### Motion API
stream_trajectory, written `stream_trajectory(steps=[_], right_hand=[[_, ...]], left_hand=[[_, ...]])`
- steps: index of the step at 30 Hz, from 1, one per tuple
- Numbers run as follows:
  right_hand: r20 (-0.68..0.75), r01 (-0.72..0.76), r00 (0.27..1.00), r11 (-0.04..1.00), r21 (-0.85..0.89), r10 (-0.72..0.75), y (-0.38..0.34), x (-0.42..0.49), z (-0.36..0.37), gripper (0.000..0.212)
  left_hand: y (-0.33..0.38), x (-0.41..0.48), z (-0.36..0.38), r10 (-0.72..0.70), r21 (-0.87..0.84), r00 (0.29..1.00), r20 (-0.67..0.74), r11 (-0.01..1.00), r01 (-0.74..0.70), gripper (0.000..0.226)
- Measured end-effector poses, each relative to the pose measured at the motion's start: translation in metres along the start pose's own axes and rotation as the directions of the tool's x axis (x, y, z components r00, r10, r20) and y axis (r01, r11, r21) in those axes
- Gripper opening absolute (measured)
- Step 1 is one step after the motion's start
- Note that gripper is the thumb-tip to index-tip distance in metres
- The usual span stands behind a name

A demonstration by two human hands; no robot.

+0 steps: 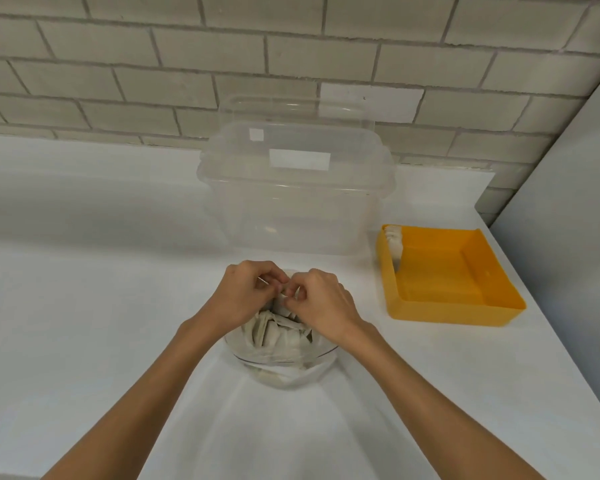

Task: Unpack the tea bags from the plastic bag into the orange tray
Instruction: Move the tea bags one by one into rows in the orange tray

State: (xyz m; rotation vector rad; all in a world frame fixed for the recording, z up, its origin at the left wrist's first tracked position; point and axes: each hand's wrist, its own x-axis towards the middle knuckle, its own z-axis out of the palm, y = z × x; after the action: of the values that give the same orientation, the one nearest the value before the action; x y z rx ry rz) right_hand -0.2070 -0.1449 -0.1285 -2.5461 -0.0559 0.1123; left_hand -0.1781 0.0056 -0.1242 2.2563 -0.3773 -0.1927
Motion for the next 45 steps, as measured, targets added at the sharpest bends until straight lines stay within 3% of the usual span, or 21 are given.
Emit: stream_trajectory(steps=[4, 9, 19, 22, 27, 30, 37, 45], right_hand=[[0.031, -0.054, 0.998, 0.973, 0.224, 0.048, 0.004, 0.003, -0.012, 0.006], [0.102, -0.066, 0.995, 0.889, 0.453, 0.022, 0.003, 0.002, -0.041, 0.005], [0.233, -0.05, 0.968, 0.847, 0.529, -0.088, 0.001, 0.002, -0.066, 0.01], [0.184, -0.041, 0.979, 0.8, 0.598, -0.087, 0.0, 0.004, -0.069, 0.016], [0.123, -0.049, 0.991, 0.691, 0.721, -0.058, 0.004, 0.006, -0.074, 0.022], [0.097, -0.031, 0.994, 0.696, 0.717, -0.055, 0.007, 0.005, -0.075, 0.022], [-0.142, 0.099, 0.99, 0.742, 0.663, -0.005, 0.023, 0.003, -0.092, 0.011], [-0.29, 0.169, 0.957, 0.786, 0.595, 0.014, 0.056, -0.006, -0.129, 0.01]], left_hand=[[-0.006, -0.001, -0.008, 0.003, -0.044, 1.0, 0.015, 0.999, -0.002, 0.021], [0.006, -0.007, -0.018, 0.019, -0.251, 1.0, 0.007, 0.968, -0.017, 0.008], [0.017, -0.008, -0.018, 0.075, -0.296, 0.995, 0.059, 0.954, -0.054, 0.012], [0.016, -0.011, -0.015, 0.035, -0.404, 0.998, 0.046, 0.915, -0.014, 0.011], [0.023, -0.015, -0.007, -0.123, -0.734, 0.992, -0.01, 0.675, 0.076, 0.015], [0.029, -0.013, 0.0, -0.149, -0.803, 0.987, -0.059, 0.595, 0.042, 0.015], [0.053, 0.007, 0.013, -0.126, -0.784, 0.984, -0.124, 0.621, -0.019, 0.014], [0.088, 0.041, 0.041, -0.038, -0.723, 0.997, -0.065, 0.691, -0.021, 0.012]])
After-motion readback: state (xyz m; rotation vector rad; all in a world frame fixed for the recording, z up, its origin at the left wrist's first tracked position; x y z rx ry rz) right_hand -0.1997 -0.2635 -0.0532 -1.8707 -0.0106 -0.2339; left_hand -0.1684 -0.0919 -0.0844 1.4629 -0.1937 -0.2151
